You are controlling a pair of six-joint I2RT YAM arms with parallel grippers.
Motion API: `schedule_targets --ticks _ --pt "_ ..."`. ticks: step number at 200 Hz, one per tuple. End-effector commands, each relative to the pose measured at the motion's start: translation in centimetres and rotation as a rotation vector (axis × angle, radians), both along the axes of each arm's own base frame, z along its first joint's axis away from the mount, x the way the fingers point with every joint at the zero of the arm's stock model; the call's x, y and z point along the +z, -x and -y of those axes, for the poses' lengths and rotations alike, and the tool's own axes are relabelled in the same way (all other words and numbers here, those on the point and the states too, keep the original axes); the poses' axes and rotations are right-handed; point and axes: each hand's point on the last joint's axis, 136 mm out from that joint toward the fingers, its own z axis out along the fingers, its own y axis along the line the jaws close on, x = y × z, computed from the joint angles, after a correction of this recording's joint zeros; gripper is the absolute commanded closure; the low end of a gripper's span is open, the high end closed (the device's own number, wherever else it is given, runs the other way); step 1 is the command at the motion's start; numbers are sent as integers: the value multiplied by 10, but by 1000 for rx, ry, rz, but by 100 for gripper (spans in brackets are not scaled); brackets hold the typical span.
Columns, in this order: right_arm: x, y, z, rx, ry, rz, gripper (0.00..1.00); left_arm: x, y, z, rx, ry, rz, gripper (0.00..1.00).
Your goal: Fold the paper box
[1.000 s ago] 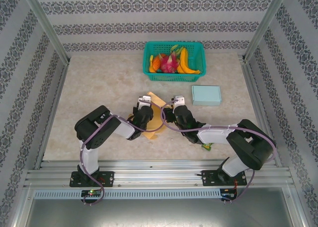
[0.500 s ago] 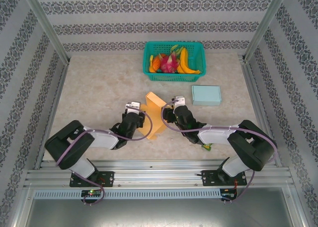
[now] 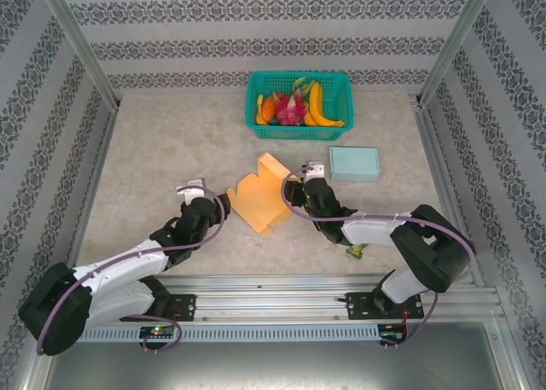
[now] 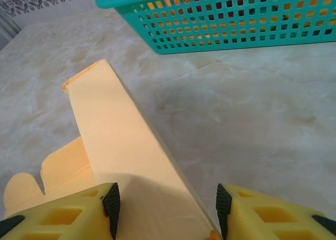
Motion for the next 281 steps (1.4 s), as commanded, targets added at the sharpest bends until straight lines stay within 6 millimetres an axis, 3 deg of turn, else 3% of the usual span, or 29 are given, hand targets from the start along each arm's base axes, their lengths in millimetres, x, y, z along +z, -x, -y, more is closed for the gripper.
schedule_targets --ticks 1,57,79,144,207,281 --pt "-48 12 19 -30 94 -141 48 -33 20 -3 13 69 -126 27" --pt "-55 10 23 -43 81 -163 48 -58 11 36 -29 279 -198 28" --pt "-57 11 25 -48 79 -165 48 -58 3 48 -38 341 -182 29" --pt "-58 12 29 -49 81 -170 48 -48 -17 57 -4 353 -145 30" --pt "-61 11 34 -51 90 -173 48 -58 -38 83 -35 366 -185 34" --pt "-65 10 41 -54 92 -183 48 -69 -54 99 -40 362 -200 41"
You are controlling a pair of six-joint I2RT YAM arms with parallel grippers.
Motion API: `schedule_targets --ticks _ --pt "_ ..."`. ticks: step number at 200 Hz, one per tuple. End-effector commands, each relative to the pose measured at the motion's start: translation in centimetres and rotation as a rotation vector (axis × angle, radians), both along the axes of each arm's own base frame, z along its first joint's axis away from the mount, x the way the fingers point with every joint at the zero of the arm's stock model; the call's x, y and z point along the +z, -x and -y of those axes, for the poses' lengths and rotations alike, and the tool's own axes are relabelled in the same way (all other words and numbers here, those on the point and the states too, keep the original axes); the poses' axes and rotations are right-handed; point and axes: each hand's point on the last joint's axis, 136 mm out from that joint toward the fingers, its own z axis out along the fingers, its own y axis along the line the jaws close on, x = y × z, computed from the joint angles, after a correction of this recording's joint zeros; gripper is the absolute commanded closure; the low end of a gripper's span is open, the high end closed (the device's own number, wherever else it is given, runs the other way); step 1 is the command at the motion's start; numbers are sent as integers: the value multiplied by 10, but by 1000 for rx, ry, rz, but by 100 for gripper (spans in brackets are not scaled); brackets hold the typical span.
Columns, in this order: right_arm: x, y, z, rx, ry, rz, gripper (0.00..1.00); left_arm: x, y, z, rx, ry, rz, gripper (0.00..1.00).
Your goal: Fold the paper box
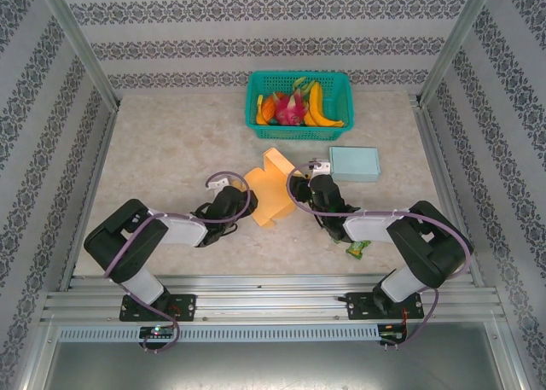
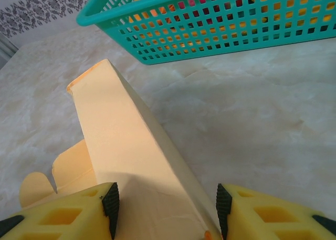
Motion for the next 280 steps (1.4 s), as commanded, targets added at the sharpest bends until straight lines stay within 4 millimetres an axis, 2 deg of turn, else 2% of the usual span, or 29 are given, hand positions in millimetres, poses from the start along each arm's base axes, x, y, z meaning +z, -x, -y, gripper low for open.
schedule_targets --ticks 1,20,57,105,145,184,251,280 --pt "-63 24 26 -5 151 -179 48 4 -9 13 -9 43 17 41" --pt "-65 24 25 2 148 -183 48 4 -13 17 -13 47 23 45" --pt "-69 24 23 10 142 -191 48 11 -20 22 -26 36 46 61" --pt "-64 25 18 29 111 -182 46 16 -25 21 -32 -11 53 100" --pt "-36 28 13 58 51 -145 40 18 -22 16 -48 -62 54 100" --pt "-5 32 28 22 40 -78 35 29 -14 4 -108 -224 64 100" --pt "53 59 52 15 1 24 33 69 13 -30 -208 -541 83 100" --pt "78 77 66 2 -21 72 33 102 19 -45 -215 -704 113 100"
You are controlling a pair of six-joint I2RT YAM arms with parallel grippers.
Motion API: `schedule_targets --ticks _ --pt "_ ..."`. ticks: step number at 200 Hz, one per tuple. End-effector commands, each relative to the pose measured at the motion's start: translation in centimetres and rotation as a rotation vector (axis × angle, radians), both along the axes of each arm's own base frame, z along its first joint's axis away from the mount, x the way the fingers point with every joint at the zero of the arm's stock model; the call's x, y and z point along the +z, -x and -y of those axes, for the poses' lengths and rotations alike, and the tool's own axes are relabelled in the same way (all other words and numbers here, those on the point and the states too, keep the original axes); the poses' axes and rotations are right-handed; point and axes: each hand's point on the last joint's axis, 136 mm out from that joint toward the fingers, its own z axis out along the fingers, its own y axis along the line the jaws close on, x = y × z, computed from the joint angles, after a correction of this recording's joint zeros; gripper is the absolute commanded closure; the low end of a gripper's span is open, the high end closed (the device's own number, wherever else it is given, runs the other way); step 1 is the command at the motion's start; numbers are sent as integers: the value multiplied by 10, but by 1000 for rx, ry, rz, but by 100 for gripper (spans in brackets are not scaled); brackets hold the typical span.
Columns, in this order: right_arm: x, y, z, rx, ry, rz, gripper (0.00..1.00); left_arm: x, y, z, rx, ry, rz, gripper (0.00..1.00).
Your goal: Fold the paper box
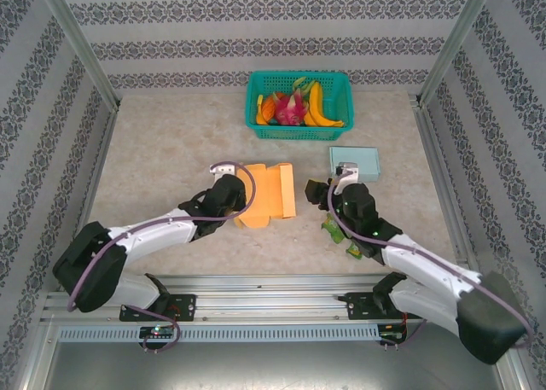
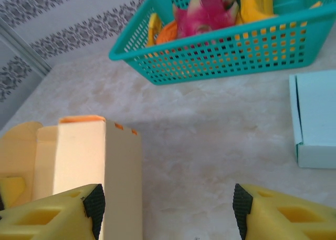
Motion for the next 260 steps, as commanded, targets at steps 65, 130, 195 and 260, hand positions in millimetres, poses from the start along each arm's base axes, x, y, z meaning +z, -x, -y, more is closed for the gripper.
schedule_targets --ticks 65,130,195,260 --pt "78 65 52 -45 -69 139 33 110 19 19 -305 -759 186 100" --pt "80 67 77 -95 203 265 28 91 17 47 -571 -1126 128 100" --pt "34 64 29 174 295 360 28 89 40 76 -884 -1048 105 100" --pt "26 39 -35 497 472 530 30 101 40 83 -1025 -1010 166 100"
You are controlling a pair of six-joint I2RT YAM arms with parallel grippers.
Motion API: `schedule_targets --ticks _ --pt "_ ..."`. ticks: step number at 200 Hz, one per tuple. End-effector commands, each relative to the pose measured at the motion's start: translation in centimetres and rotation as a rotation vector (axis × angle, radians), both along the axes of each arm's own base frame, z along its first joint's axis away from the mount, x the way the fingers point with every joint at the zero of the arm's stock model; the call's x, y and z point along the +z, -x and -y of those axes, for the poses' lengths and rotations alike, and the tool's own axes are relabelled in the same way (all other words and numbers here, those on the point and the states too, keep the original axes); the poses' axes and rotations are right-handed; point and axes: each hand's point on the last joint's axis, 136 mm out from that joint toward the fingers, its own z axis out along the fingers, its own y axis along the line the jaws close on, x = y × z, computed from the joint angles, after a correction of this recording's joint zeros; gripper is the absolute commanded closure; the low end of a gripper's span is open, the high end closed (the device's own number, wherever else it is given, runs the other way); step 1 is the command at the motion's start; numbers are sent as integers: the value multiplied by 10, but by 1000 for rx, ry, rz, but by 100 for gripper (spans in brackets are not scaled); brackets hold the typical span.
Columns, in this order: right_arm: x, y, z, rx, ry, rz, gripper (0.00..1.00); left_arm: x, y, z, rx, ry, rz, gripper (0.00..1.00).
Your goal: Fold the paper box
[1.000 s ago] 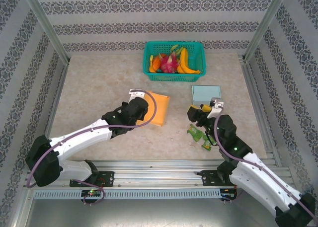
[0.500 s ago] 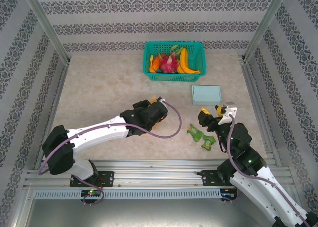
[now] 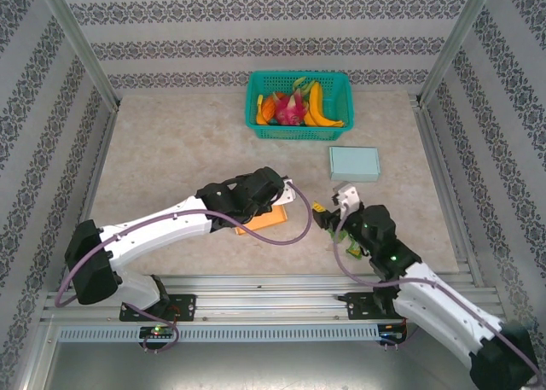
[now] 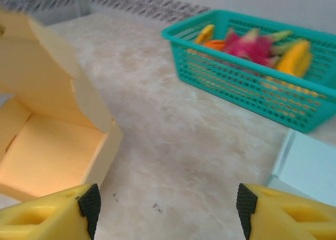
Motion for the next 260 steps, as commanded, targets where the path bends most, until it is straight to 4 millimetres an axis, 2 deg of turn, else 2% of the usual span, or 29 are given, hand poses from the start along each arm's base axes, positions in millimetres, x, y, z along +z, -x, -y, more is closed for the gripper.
schedule_targets --ticks 1,38,44,46,51,68,101,149,180,260 --pt "37 -6 -33 203 58 200 30 13 0 1 -83 -1 -13 100" --pt "35 -16 -47 339 116 294 36 26 0 2 -115 53 -24 100" --pt "29 -15 -49 368 130 284 37 28 2 3 -129 65 -24 100" --pt "38 -18 -50 374 126 301 37 28 3 4 -136 70 -26 100" --pt "42 -19 -52 391 126 305 37 29 6 5 -153 80 -27 100" --pt "45 -21 -56 455 123 320 41 32 11 9 -196 114 -8 100" --pt "51 -28 -61 541 128 318 43 34 14 8 -224 142 25 100" --pt "46 -27 -64 686 149 286 59 32 21 2 -257 150 64 100" --pt "46 -21 -67 749 160 258 59 34 17 1 -255 131 91 100" --pt "47 -11 -83 843 200 251 58 30 26 8 -285 141 93 100"
